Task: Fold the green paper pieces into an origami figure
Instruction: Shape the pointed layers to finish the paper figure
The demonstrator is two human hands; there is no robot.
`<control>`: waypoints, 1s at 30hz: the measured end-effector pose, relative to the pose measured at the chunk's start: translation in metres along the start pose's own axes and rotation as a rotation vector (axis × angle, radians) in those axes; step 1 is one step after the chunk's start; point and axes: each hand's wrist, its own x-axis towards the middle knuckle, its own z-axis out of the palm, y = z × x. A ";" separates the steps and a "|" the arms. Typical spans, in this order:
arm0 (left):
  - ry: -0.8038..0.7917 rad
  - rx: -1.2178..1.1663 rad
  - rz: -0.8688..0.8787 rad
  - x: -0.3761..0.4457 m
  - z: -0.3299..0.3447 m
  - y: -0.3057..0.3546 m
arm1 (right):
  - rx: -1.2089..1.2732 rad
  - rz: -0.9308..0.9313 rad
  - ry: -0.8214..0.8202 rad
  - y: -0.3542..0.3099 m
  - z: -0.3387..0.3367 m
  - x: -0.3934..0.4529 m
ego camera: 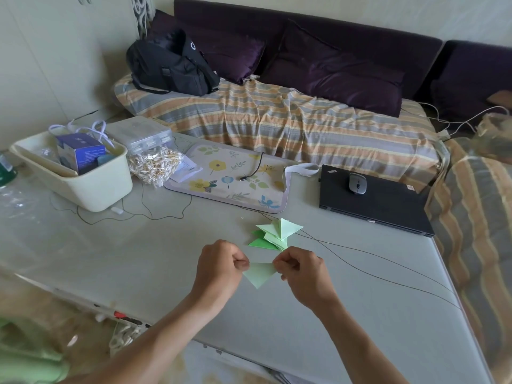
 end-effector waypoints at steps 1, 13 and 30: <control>0.005 -0.004 0.003 0.000 0.000 0.000 | 0.001 0.002 -0.002 -0.001 0.000 0.000; -0.153 -0.228 -0.201 0.000 0.006 0.000 | 0.309 0.205 -0.039 0.001 0.000 0.001; 0.030 -0.203 -0.192 0.006 0.010 0.002 | 0.389 0.392 0.098 0.014 0.005 0.015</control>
